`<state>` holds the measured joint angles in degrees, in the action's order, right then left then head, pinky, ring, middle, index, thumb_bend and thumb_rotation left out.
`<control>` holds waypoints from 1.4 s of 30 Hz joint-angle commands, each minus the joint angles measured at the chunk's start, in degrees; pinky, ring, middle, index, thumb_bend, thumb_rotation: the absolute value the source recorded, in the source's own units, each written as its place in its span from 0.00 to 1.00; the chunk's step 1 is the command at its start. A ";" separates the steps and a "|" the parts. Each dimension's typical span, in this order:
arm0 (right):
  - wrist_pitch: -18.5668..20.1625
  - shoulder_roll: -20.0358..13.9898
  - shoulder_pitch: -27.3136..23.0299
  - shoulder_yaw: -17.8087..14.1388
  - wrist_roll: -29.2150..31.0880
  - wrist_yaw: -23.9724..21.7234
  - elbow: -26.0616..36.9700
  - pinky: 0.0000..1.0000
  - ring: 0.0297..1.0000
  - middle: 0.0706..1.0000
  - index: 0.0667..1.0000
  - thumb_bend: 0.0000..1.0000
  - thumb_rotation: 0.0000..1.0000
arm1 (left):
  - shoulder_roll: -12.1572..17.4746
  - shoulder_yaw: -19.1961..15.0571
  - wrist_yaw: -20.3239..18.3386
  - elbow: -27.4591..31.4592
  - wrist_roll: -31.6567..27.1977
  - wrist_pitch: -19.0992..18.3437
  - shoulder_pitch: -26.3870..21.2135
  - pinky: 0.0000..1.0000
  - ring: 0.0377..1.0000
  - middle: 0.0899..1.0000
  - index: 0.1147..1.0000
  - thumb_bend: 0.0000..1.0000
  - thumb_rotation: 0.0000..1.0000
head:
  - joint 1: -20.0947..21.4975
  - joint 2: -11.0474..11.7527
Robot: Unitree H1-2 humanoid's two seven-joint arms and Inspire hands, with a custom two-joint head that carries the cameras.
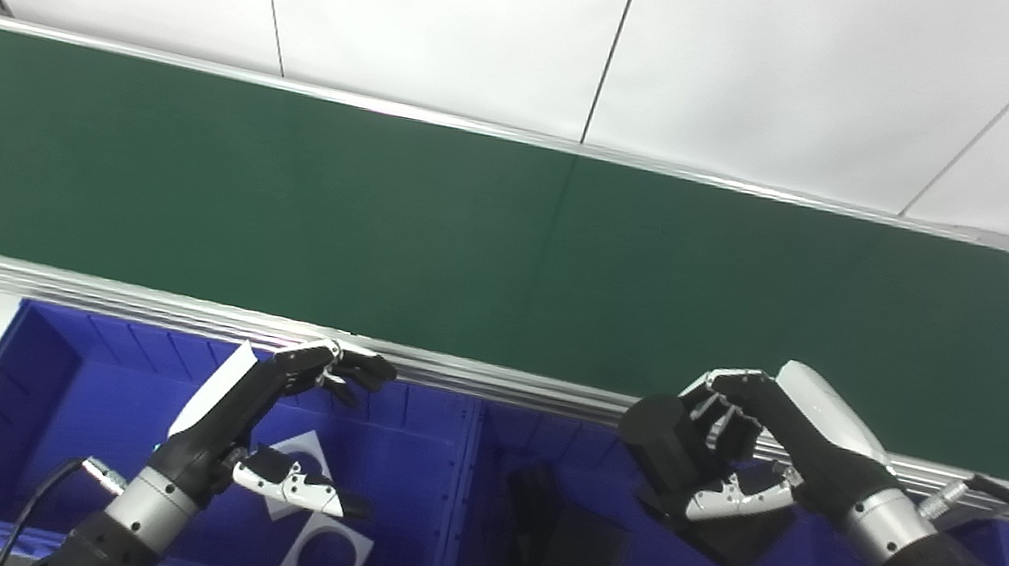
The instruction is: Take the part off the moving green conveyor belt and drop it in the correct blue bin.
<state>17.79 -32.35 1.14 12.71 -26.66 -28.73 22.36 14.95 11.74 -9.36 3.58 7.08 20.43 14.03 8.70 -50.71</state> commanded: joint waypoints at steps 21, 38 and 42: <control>-1.25 -3.42 -10.17 18.12 -24.09 -15.24 -7.36 0.79 0.80 0.79 0.46 0.51 0.14 | -0.94 -1.37 -1.24 2.80 -0.87 0.27 0.10 0.58 0.67 0.68 0.64 0.91 0.21 | 0.44 -0.10; -1.19 0.68 -7.81 18.48 -37.19 -25.79 1.84 1.00 0.99 0.92 0.84 0.80 0.63 | -0.73 -1.72 -1.53 3.04 -0.74 -0.05 0.16 0.58 0.67 0.69 0.64 0.91 0.22 | 0.21 -0.17; -1.93 2.48 -5.91 14.89 -34.10 -23.08 4.57 1.00 0.96 0.91 0.87 0.79 0.56 | -0.74 -1.76 -1.57 2.80 -0.82 0.30 0.20 0.58 0.67 0.69 0.64 0.91 0.21 | -0.25 -0.12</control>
<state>17.05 -30.17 -4.42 29.26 -62.07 -54.22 24.83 13.91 10.41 -10.80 4.95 6.77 19.56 14.51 8.53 -50.89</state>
